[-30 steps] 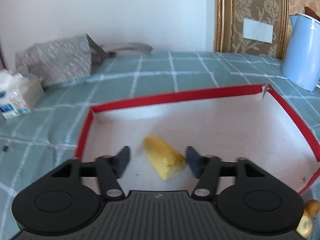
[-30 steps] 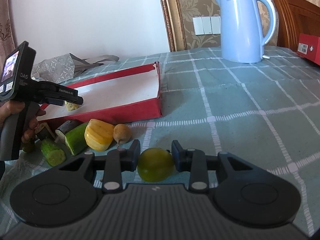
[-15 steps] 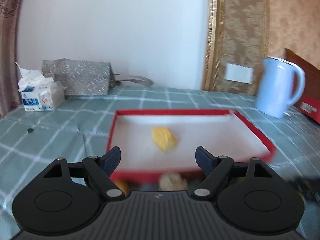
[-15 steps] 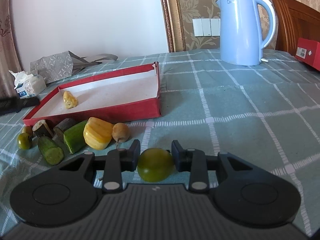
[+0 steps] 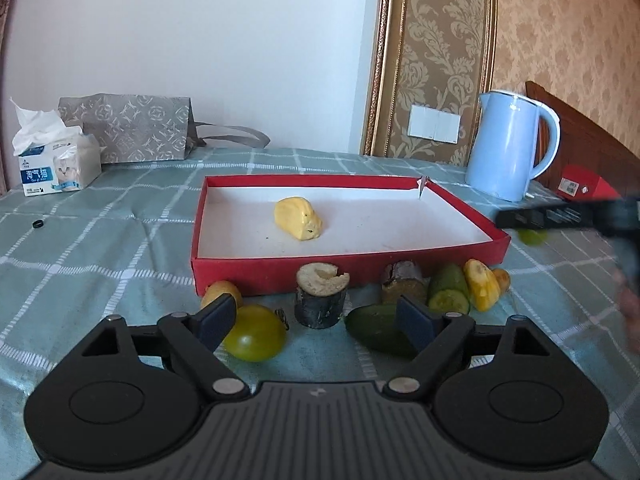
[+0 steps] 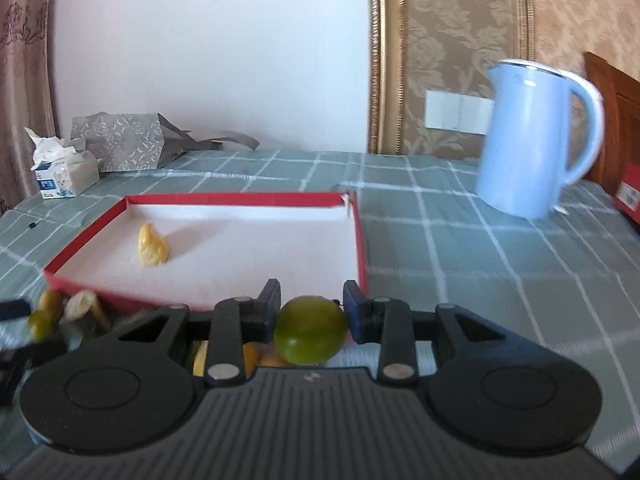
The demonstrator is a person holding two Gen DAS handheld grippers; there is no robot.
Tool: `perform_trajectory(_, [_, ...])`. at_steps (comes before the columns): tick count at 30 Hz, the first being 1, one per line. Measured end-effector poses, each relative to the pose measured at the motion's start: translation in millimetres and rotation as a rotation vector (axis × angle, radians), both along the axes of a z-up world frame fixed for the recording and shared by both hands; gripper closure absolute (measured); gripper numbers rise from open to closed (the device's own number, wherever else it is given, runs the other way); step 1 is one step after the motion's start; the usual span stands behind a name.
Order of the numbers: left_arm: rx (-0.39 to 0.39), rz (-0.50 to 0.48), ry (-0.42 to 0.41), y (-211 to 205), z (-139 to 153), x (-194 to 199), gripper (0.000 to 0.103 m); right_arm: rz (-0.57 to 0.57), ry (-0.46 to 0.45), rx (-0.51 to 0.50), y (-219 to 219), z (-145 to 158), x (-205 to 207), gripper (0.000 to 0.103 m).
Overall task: Organize fruits
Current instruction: 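Carry the green lime into the red box and open the right gripper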
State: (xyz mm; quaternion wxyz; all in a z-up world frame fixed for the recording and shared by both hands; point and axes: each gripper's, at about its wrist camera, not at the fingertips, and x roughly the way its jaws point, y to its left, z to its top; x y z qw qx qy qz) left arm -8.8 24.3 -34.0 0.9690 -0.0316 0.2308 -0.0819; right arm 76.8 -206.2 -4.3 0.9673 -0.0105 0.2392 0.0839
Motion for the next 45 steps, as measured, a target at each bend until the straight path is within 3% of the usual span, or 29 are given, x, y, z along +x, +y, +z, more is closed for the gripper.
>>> perform_trajectory(7, [-0.015, -0.004, -0.002, 2, 1, 2, 0.014, 0.011, 0.094, -0.061, 23, -17, 81, 0.071])
perform_trajectory(13, [-0.014, 0.001, -0.036, 1, 3, -1, 0.014, 0.051, 0.142, -0.044, 33, -30, 102, 0.068])
perform_trajectory(14, [-0.019, 0.006, -0.044, 2, 4, -2, 0.014, 0.05, 0.129, -0.051, 34, -30, 101, 0.062])
perform_trajectory(16, [-0.039, 0.007, -0.053, 4, 5, -3, 0.014, 0.041, 0.082, -0.074, 35, -28, 94, 0.019])
perform_trajectory(21, [-0.049, -0.008, -0.062, 4, 6, -4, 0.014, -0.002, -0.097, -0.114, 34, -12, 60, 0.0])
perform_trajectory(24, [-0.025, -0.012, -0.081, 0, 6, -8, 0.014, -0.018, -0.155, -0.074, 25, -6, 33, 0.0])
perform_trajectory(31, [-0.008, -0.037, -0.103, 1, 6, -26, 0.013, -0.054, -0.169, 0.068, -13, -8, -23, 0.0])
perform_trajectory(35, [-0.171, -0.015, -0.055, 28, 0, -34, 0.008, -0.067, -0.161, 0.183, -31, -19, -38, 0.0])
perform_trajectory(38, [-0.214, 0.05, 0.009, 41, -7, -30, 0.008, -0.049, -0.131, 0.266, -35, -23, -38, 0.0])
perform_trajectory(42, [-0.25, 0.086, 0.048, 48, -7, -24, 0.008, -0.05, -0.142, 0.249, -31, -24, -40, 0.0])
perform_trajectory(45, [-0.216, 0.102, 0.047, 44, -4, -22, 0.008, -0.057, -0.143, 0.216, -27, -24, -42, 0.0])
